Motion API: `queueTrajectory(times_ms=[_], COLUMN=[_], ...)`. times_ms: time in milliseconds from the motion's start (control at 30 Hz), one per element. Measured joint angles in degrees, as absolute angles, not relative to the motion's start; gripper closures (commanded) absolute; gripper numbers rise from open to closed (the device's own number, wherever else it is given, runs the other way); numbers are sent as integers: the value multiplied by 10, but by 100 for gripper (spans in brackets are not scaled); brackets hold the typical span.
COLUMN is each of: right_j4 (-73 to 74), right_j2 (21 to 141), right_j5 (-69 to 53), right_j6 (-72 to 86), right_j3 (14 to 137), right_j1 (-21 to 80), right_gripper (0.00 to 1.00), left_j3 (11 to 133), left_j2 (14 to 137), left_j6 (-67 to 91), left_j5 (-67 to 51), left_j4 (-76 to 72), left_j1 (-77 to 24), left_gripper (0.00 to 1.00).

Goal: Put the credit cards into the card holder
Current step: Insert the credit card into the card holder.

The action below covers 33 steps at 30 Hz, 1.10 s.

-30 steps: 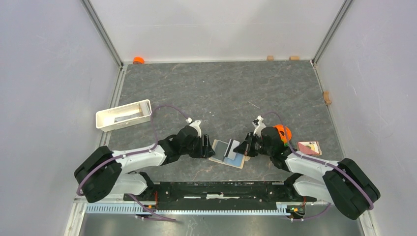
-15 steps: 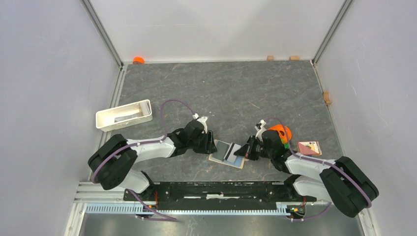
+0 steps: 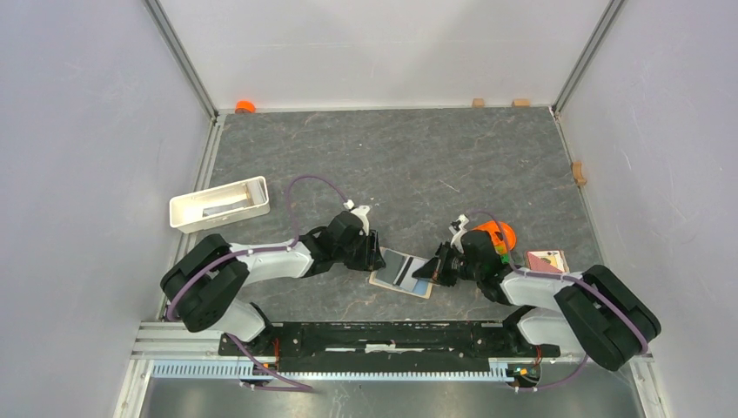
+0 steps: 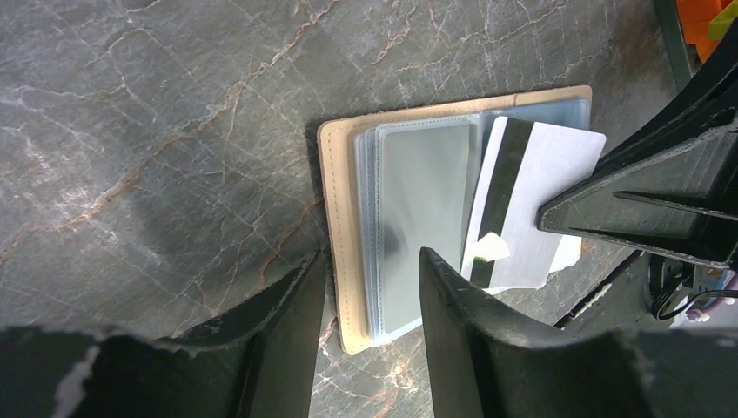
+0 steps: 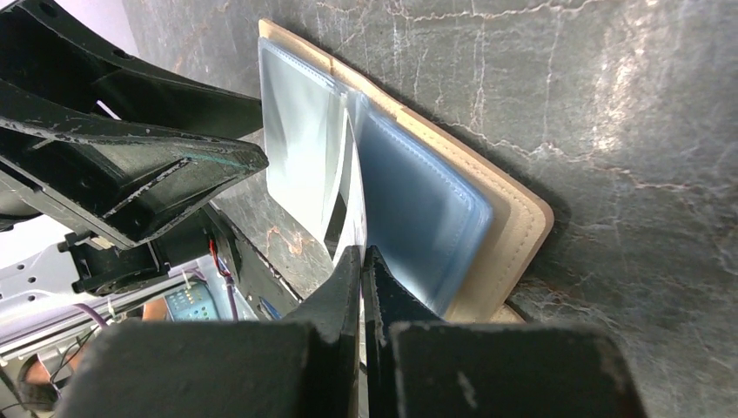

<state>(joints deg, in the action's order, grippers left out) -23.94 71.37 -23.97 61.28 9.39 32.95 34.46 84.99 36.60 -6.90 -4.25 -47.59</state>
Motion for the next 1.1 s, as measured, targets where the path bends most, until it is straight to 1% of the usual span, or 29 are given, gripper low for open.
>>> queueTrajectory(times_ms=[633, 833, 1100], right_j4=[-260, -230, -200], right_j2=[769, 762, 742], right_j5=[-263, -252, -216], right_j6=[610, 590, 576], right_j3=[107, 125, 134], right_j1=[329, 330, 329], right_gripper=[100, 100, 100], left_j3=[345, 345, 345], left_j2=[858, 861, 864], left_j6=[366, 366, 366], left_j5=[-79, -79, -79], left_j4=[-53, -55, -61], left_j1=[-473, -473, -472], left_gripper=[55, 58, 58])
